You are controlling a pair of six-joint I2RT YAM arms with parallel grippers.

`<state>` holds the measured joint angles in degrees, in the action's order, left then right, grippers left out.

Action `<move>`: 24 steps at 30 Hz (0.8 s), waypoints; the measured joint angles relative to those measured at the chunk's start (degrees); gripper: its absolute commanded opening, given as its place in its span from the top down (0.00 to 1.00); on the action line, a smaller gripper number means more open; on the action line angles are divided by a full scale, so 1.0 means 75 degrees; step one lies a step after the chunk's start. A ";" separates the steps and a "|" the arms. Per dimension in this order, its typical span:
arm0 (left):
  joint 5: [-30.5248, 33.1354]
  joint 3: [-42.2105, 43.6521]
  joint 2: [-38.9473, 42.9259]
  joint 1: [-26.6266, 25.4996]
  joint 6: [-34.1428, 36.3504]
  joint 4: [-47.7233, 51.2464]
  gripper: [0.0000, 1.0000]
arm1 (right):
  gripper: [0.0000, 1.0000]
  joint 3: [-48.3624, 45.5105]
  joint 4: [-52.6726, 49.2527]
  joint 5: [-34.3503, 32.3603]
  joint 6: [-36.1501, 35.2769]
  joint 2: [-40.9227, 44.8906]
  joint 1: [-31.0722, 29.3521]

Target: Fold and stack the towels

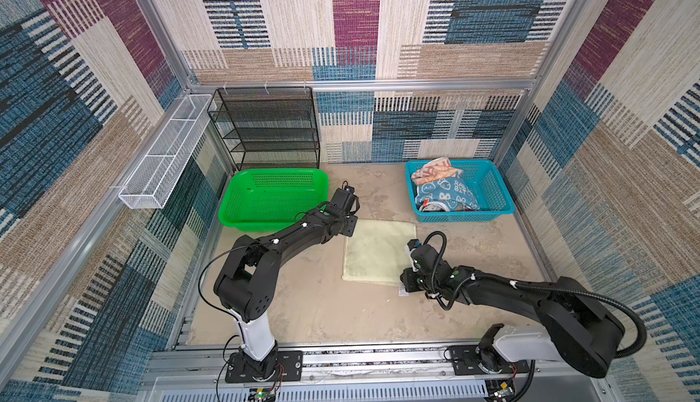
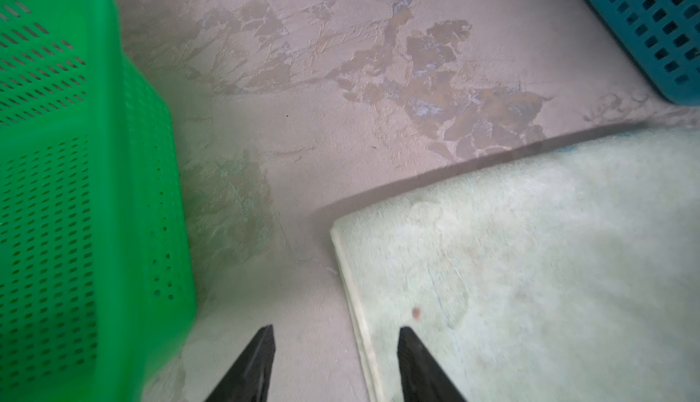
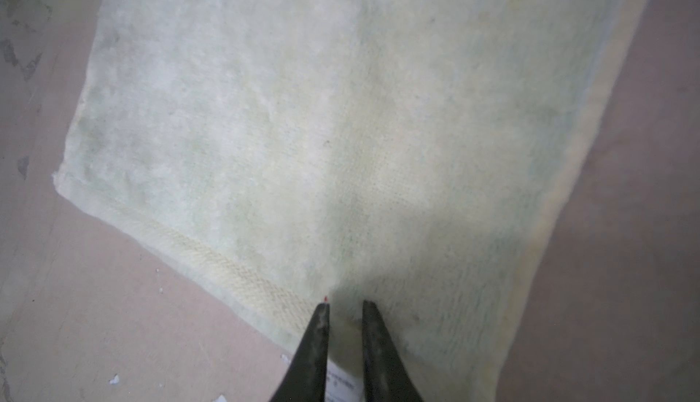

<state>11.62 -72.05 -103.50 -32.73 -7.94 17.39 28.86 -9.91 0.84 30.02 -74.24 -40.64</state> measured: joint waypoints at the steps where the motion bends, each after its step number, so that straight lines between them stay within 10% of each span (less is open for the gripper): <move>1: -0.0012 -0.0073 -0.0090 -0.0003 -0.0006 0.0023 0.43 | 0.54 0.0067 -0.0169 -0.0067 0.0015 0.0152 0.0000; 5: -0.0207 -0.0431 -0.0481 -0.0003 -0.0093 0.0108 0.44 | 0.38 0.0530 -0.0414 -0.0280 0.0009 0.0527 -0.0003; 24: -0.0417 -0.1716 -0.1897 0.0402 -0.0656 0.0635 0.53 | 0.33 0.2005 0.0370 -0.1387 -0.0804 -0.0790 0.1177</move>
<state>8.49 -84.93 -117.73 -29.71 -12.86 22.15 43.90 -7.14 -9.56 23.99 -80.16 -31.81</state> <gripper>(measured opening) 0.482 0.669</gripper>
